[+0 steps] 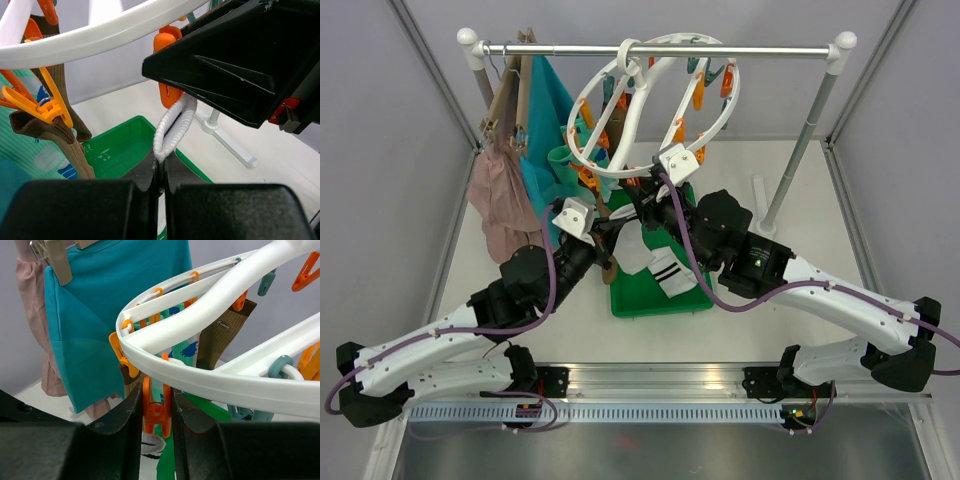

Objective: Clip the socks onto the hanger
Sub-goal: Clamp the sock onto the hanger.

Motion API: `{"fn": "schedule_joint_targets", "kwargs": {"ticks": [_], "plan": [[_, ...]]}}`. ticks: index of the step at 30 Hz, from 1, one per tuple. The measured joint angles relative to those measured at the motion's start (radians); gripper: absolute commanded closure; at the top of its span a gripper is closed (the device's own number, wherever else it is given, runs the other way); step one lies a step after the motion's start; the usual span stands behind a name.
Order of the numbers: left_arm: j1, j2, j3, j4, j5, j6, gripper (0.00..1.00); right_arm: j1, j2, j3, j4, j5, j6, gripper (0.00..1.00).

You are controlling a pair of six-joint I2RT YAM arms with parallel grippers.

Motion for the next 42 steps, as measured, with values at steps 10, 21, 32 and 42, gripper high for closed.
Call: {"fn": "schedule_joint_targets", "kwargs": {"ticks": [10, 21, 32, 42], "plan": [[0.0, 0.016, 0.0, -0.004, 0.002, 0.0, 0.98, 0.0, 0.0, 0.011, -0.007, 0.003, 0.0, 1.0], [0.004, 0.032, 0.0, -0.007, 0.002, 0.0, 0.98, 0.0, 0.0, 0.015, -0.013, 0.003, 0.0, 1.0], [0.029, 0.029, 0.0, -0.007, 0.002, 0.0, 0.98, 0.0, 0.0, 0.015, -0.014, 0.007, 0.0, 1.0], [0.032, 0.02, 0.0, -0.007, 0.004, 0.0, 0.98, 0.0, 0.0, 0.015, -0.014, 0.018, -0.001, 1.0]]}}
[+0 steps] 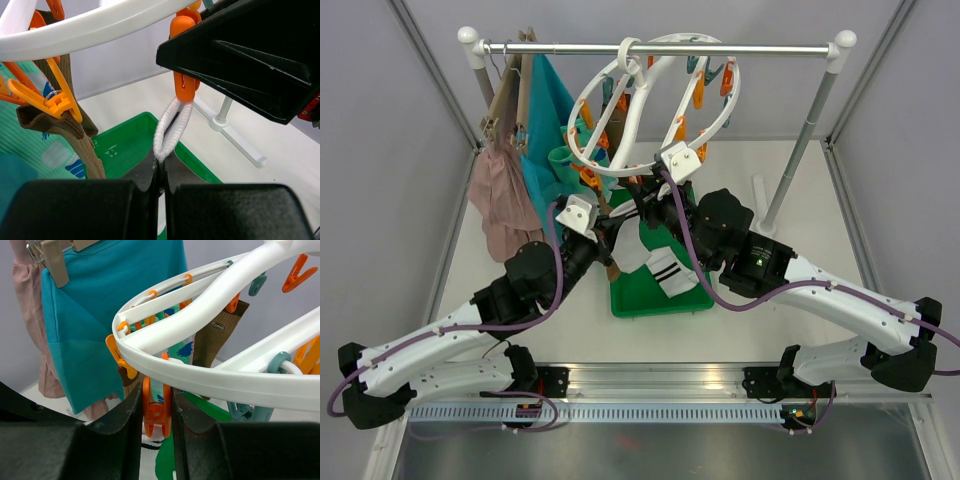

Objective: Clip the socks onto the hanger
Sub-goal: Clamp the sock onto the hanger.

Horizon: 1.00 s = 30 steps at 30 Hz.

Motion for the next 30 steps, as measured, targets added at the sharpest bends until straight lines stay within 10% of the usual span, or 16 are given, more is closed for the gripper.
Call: {"fn": "schedule_joint_targets", "kwargs": {"ticks": [30], "plan": [[0.0, -0.015, 0.0, 0.02, 0.035, 0.0, 0.98, 0.0, 0.009, 0.0, 0.001, 0.014, 0.021, 1.0]]}}
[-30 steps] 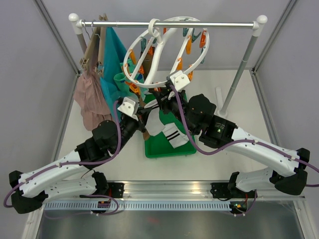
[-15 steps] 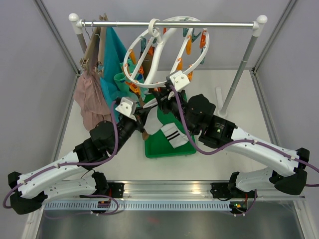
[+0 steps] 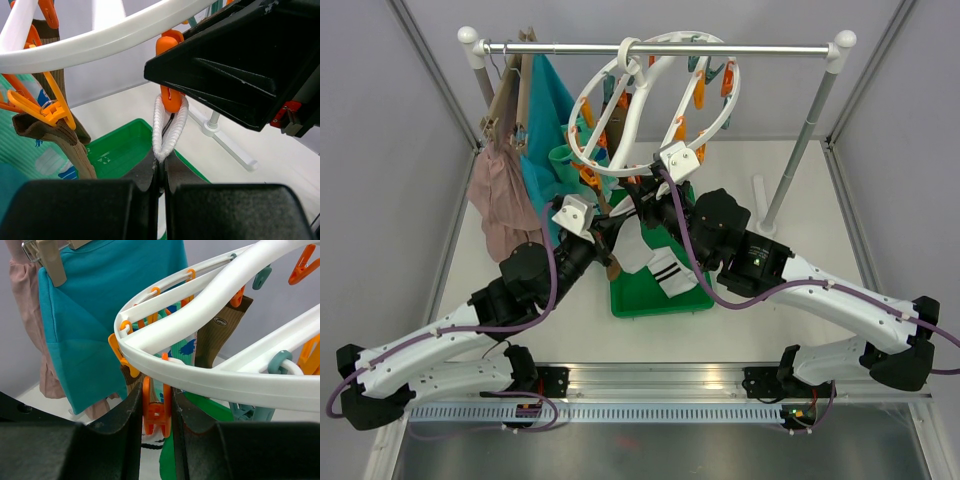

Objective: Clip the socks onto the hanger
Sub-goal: Clamp the sock onto the hanger.

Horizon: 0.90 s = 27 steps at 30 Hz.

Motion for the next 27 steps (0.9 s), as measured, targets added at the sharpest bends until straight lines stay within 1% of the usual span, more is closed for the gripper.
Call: {"fn": "schedule_joint_targets", "kwargs": {"ticks": [17, 19, 20, 21, 22, 23, 24, 25, 27], "plan": [[0.0, 0.006, -0.002, 0.04, -0.005, 0.0, 0.98, 0.0, 0.005, 0.0, 0.001, 0.004, 0.007, 1.0], [0.0, 0.006, -0.002, 0.04, -0.006, 0.0, 0.98, 0.0, 0.005, 0.0, 0.001, 0.005, 0.007, 0.98], [0.0, 0.006, -0.002, 0.04, -0.006, 0.0, 0.98, 0.0, 0.005, 0.0, 0.001, 0.005, 0.007, 0.93], [0.0, 0.006, -0.002, 0.04, -0.008, 0.0, 0.97, 0.0, 0.005, 0.0, 0.001, 0.005, 0.008, 0.86], [0.0, 0.006, -0.002, 0.04, -0.008, 0.0, 0.96, 0.0, 0.005, 0.0, 0.0, 0.005, 0.009, 0.69], [0.0, 0.006, -0.002, 0.04, -0.01, 0.0, 0.94, 0.0, 0.005, 0.0, -0.002, 0.005, 0.011, 0.6], [0.0, 0.006, -0.002, 0.04, -0.011, 0.0, 0.91, 0.0, 0.005, 0.0, -0.005, 0.005, 0.017, 0.51], [0.0, 0.006, -0.002, 0.04, -0.012, 0.0, 0.89, 0.0, 0.005, 0.002, -0.012, 0.004, 0.022, 0.39], [0.0, 0.006, -0.002, 0.04, -0.013, 0.0, 0.87, 0.0, 0.005, 0.006, -0.036, 0.006, 0.045, 0.31]]}}
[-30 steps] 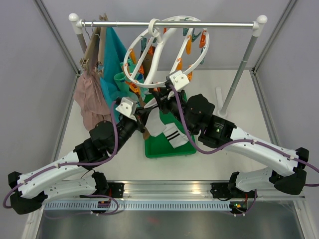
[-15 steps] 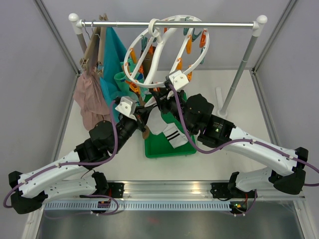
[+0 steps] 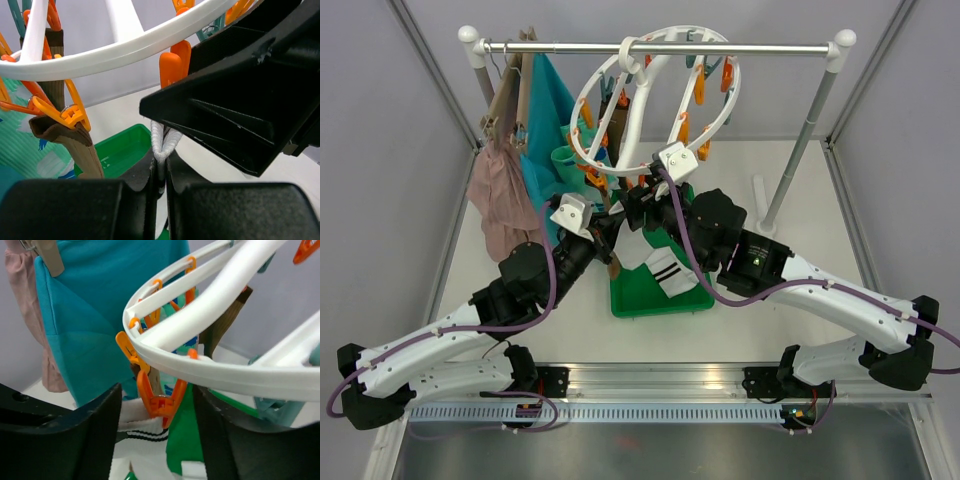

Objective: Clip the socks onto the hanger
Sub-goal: Clamp the sock onto the hanger, then pick up the sock from the bin.

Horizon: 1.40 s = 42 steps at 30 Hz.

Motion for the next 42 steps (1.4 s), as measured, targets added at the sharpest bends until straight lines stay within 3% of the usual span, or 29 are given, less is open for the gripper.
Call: {"fn": "schedule_joint_targets", "kwargs": {"ticks": [1, 4, 6, 13, 18, 21, 30, 32, 36, 42], "plan": [[0.0, 0.0, 0.0, 0.0, -0.002, 0.0, 0.87, 0.0, -0.002, 0.003, -0.016, 0.002, 0.009, 0.24], [0.0, 0.0, 0.0, 0.0, -0.012, 0.0, 0.86, 0.0, -0.02, 0.005, -0.073, 0.016, 0.049, 0.19], [0.0, 0.001, 0.001, -0.001, -0.026, 0.0, 0.8, 0.0, -0.045, 0.005, -0.114, 0.031, 0.08, 0.18], [0.002, 0.042, 0.048, -0.011, -0.077, 0.001, 0.79, 0.0, -0.211, -0.091, -0.219, 0.12, 0.231, 0.17], [0.003, 0.035, 0.051, 0.001, -0.105, 0.001, 0.67, 0.0, -0.23, -0.147, -0.326, 0.204, 0.3, 0.16], [0.003, 0.019, 0.051, 0.001, -0.105, 0.002, 0.6, 0.0, -0.221, -0.208, -0.378, 0.212, 0.345, 0.21], [0.003, -0.126, 0.018, -0.063, -0.103, -0.016, 0.56, -0.061, -0.139, -0.509, -0.342, 0.114, 0.462, 0.37], [0.003, -0.178, 0.004, -0.085, -0.102, -0.023, 0.56, -0.099, -0.092, -0.536, -0.318, 0.085, 0.467, 0.37], [0.003, -0.238, -0.009, -0.101, -0.097, -0.035, 0.57, -0.182, -0.001, -0.553, -0.235, 0.024, 0.465, 0.47], [0.003, -0.239, -0.037, -0.117, -0.072, -0.056, 0.57, -0.273, 0.153, -0.546, -0.115, -0.057, 0.462, 0.47]]}}
